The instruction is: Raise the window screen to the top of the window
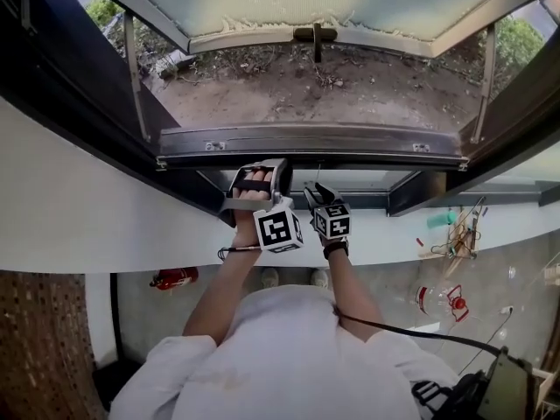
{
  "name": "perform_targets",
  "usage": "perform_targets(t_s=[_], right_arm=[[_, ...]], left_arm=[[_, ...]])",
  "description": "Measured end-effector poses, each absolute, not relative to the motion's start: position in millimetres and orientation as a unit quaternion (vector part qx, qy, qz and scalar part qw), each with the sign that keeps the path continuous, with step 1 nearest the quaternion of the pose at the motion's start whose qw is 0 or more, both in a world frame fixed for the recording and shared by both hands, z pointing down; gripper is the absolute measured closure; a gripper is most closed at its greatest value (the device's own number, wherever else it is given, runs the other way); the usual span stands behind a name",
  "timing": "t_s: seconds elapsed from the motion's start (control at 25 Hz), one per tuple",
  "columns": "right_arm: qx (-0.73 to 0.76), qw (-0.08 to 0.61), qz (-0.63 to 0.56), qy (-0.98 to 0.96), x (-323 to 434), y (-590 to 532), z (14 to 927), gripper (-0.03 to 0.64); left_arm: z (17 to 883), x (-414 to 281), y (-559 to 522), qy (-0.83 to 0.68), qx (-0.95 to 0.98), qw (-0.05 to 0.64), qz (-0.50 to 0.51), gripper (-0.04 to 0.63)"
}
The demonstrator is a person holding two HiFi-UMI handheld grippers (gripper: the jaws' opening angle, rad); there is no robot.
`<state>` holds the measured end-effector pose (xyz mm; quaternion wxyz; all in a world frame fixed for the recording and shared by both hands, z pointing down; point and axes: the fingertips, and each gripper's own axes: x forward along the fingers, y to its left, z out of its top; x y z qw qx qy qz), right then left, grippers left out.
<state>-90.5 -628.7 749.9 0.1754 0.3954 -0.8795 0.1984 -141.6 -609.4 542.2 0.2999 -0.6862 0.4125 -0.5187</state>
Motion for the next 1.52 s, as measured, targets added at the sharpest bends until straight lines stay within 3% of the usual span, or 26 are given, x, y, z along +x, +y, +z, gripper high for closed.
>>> perform_targets(t_s=[0.2,0.32,0.68,1.52], right_arm=[[0.388,0.208,0.217,-0.871,-93,-621,774,0.482],[0.386,0.199,0.241,-0.868,-93,-611,784,0.609],[0.378,0.219,0.235,-0.868,-90,-604,788,0.612],[0.407,0.251,0.198,-0.855,-68,-593,777,0.614]], left_arm=[[540,-140,-608,0.427,-0.689,0.300,-0.503,0.512],[540,-140,-607,0.426,-0.692,0.296,-0.502,0.520],[539,-141,-606,0.437,-0.693,0.295,-0.491,0.548],[528,-140,-602,0.388,-0.737,0.274,-0.481,0.545]])
